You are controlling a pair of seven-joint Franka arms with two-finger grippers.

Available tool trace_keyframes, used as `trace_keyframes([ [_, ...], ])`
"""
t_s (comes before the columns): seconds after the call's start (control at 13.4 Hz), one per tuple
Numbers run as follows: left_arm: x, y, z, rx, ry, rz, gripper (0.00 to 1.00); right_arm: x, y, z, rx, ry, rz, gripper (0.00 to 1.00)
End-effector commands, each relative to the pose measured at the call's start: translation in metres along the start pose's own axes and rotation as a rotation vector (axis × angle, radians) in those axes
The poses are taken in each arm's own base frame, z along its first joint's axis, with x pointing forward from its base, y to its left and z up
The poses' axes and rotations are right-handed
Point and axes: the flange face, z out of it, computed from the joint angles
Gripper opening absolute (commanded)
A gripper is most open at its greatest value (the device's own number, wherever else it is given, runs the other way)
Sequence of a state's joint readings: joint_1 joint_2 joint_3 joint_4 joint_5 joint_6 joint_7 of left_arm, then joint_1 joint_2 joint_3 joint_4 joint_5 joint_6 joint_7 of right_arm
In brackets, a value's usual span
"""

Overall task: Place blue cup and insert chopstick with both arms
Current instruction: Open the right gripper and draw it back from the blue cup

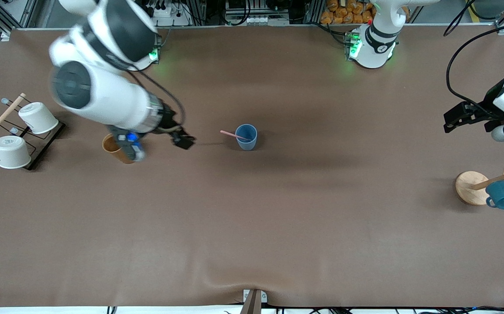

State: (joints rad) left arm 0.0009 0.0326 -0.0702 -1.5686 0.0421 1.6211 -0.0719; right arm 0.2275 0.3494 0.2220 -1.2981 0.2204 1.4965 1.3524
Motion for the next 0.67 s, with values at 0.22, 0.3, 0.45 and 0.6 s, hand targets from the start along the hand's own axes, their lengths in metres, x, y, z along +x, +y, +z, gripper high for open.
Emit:
trace_keyframes([
  [0.22, -0.019, -0.001, -0.006, -0.017, 0.006, 0.009, 1.00, 0.074, 0.051, -0.063, -0.017, -0.008, -0.193, 1.00],
  [0.3, -0.017, -0.002, -0.004, -0.019, 0.003, 0.008, 1.00, 0.085, 0.063, -0.075, -0.012, -0.009, -0.235, 1.00],
  [0.45, -0.017, 0.001, -0.004, -0.019, 0.003, 0.014, 1.00, 0.103, 0.084, -0.091, -0.031, 0.023, -0.333, 1.00],
  [0.6, -0.015, 0.001, -0.001, -0.019, -0.003, 0.013, 1.00, 0.111, 0.104, -0.111, -0.066, 0.107, -0.472, 1.00],
])
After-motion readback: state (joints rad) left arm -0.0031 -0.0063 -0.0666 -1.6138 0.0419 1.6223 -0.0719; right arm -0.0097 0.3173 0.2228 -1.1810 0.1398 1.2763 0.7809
